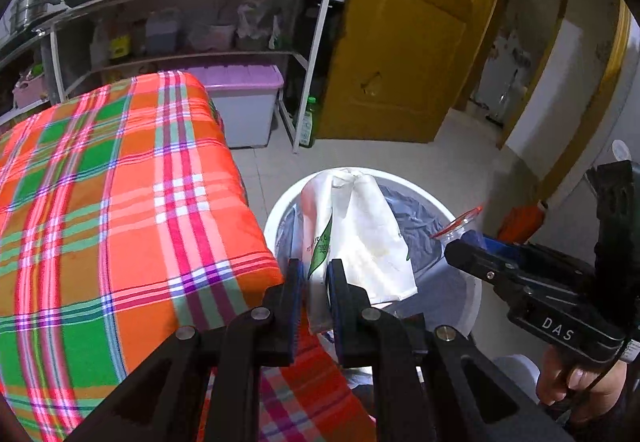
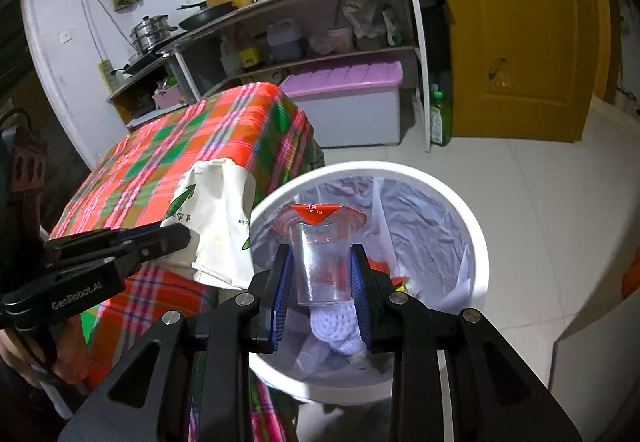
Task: Collect trash
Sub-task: 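Carry the white paper bag and clear cup over the trash bin with both grippers, then open both grippers to drop the paper bag and cup into the bin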
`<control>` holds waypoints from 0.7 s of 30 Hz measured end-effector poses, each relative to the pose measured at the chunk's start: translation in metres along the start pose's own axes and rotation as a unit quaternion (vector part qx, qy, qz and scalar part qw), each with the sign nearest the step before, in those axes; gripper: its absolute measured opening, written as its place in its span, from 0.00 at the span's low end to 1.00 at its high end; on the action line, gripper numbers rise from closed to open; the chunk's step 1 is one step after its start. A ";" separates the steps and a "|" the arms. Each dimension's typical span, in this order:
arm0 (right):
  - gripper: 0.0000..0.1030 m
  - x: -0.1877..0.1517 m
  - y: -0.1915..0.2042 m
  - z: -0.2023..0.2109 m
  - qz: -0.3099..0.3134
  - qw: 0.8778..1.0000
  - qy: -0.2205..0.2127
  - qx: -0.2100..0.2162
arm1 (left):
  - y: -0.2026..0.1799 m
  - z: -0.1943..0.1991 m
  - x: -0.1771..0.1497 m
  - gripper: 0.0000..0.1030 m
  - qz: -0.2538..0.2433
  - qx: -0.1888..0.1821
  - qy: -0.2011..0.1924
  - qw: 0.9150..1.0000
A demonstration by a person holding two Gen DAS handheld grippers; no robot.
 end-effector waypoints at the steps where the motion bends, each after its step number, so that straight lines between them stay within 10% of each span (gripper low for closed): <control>1: 0.29 -0.002 -0.001 -0.002 -0.001 1.000 0.003 0.000 | -0.001 -0.002 -0.001 0.13 -0.001 0.000 0.002 1.000; 21: 0.43 -0.010 -0.013 -0.013 -0.011 1.000 0.018 -0.015 | -0.007 -0.018 -0.006 0.22 -0.003 -0.001 0.017 1.000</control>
Point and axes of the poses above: each gripper's, at about its wrist camera, not at the fingertips, and z roughly against the way its jaws point, y to its left, x to its top, the point moved 5 cm from there along -z, roughly the way its jaws point, and after that the axes turned 3 degrees about -y, right-handed, at the moved point
